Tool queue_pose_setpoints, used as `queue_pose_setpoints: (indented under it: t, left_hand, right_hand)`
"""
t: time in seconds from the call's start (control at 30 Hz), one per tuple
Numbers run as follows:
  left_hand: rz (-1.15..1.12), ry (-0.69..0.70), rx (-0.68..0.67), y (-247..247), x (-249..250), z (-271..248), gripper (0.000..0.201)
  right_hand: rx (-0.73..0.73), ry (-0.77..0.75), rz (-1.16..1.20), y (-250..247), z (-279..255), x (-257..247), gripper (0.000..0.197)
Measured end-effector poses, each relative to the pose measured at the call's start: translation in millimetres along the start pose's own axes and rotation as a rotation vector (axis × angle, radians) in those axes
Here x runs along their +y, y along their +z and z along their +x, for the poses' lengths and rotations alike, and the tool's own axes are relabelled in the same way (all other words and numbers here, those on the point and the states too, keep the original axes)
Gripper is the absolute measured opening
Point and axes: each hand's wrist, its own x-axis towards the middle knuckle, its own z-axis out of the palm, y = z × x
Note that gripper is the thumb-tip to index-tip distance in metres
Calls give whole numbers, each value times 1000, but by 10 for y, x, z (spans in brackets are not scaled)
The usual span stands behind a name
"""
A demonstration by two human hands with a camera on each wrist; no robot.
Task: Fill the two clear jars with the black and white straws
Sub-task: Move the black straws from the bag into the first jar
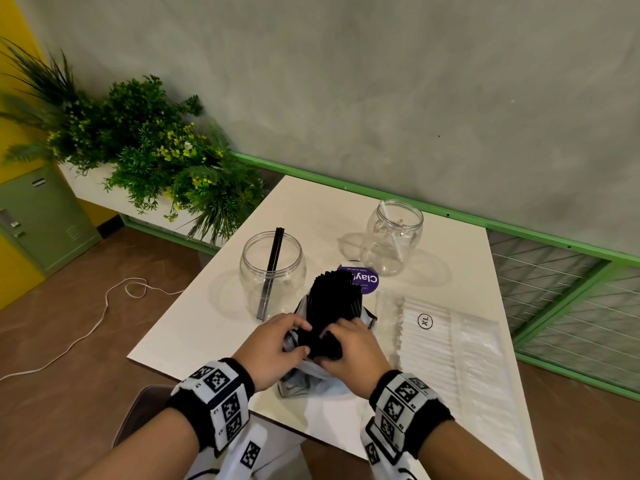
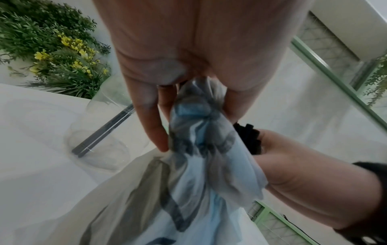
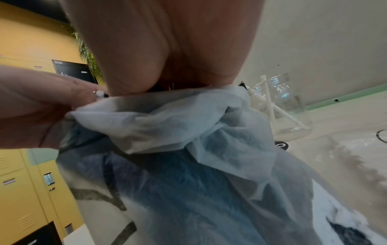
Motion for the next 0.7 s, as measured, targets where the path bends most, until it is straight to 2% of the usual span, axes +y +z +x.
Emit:
queue_pose_setpoints:
  t: [0.1, 0.23, 0.4, 0.47, 0.57, 0.7]
  left_hand:
    - [24, 4, 1, 8, -29, 0, 37]
    - [33, 16, 33, 27, -15, -1, 29]
    - [53, 24, 96, 53, 1, 3, 17]
    - [63, 18, 103, 50, 1, 2, 16]
    - [61, 9, 109, 46, 1, -7, 17]
    - [52, -9, 117, 55, 6, -22, 19]
  right_hand:
    - [9, 37, 74, -36, 1, -9, 31]
    - [15, 49, 161, -56, -18, 0, 32]
    - [189, -122, 100, -76, -95, -17, 57]
    - [238, -174, 74, -134, -101, 3, 61]
    - [344, -203, 98, -211, -76, 72, 48]
    - [519, -133, 76, -318, -50, 182, 31]
